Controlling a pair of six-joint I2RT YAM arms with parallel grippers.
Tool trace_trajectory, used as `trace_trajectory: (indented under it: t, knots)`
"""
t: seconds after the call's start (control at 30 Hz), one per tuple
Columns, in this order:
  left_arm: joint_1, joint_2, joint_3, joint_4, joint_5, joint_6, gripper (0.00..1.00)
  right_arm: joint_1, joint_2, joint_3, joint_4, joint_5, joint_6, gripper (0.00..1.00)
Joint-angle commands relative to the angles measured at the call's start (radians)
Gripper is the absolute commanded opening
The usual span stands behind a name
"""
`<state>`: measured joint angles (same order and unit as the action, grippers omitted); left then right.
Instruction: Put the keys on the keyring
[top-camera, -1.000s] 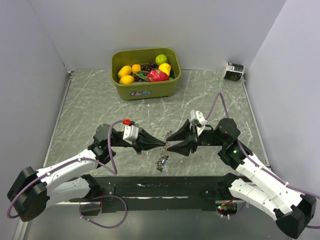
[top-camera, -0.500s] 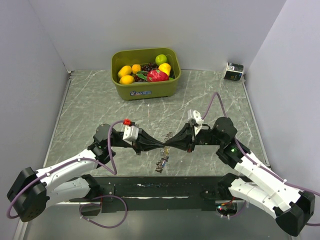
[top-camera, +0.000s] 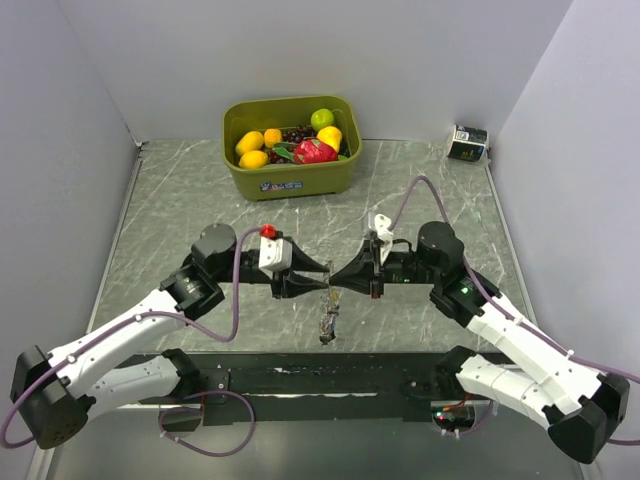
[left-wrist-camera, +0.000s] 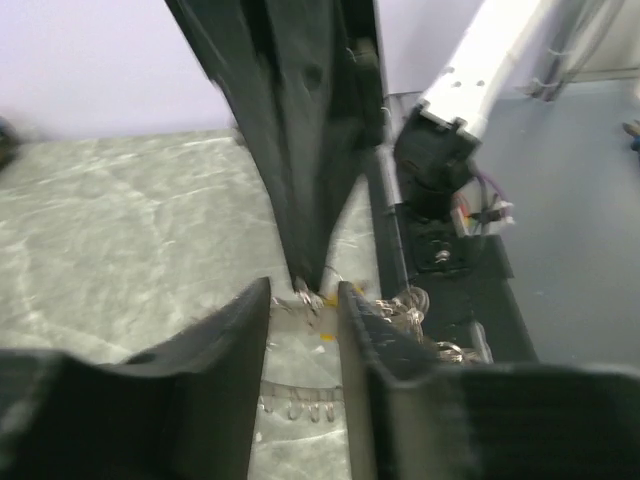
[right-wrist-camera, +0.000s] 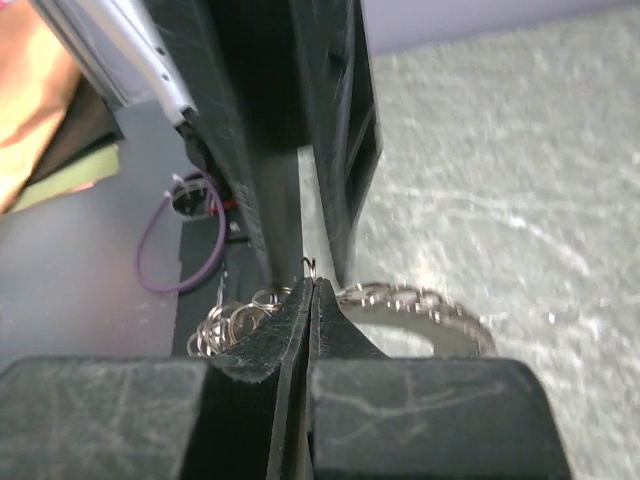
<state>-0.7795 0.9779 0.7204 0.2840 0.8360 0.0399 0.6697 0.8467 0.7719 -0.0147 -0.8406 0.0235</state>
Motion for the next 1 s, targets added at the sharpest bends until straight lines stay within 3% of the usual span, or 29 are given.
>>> trace_trajectory:
  t: [0.0, 0.2, 0.37, 0.8, 0.97]
  knots:
    - [-0.003, 0.002, 0.175, -0.349, -0.118, 0.204, 0.47, 0.01, 0.035, 0.067, -0.137, 0.049, -0.072, 0.0]
    - [-0.003, 0.12, 0.361, -0.676, -0.161, 0.344, 0.58, 0.011, 0.089, 0.112, -0.228, 0.095, -0.111, 0.0]
    - [-0.006, 0.209, 0.438, -0.796, -0.13, 0.383, 0.58, 0.019, 0.109, 0.129, -0.246, 0.129, -0.117, 0.0]
    - [-0.04, 0.277, 0.441, -0.746, -0.049, 0.373, 0.41, 0.025, 0.111, 0.126, -0.245, 0.144, -0.12, 0.0]
    - [-0.055, 0.312, 0.461, -0.764, -0.063, 0.376, 0.39, 0.025, 0.104, 0.124, -0.245, 0.135, -0.122, 0.0]
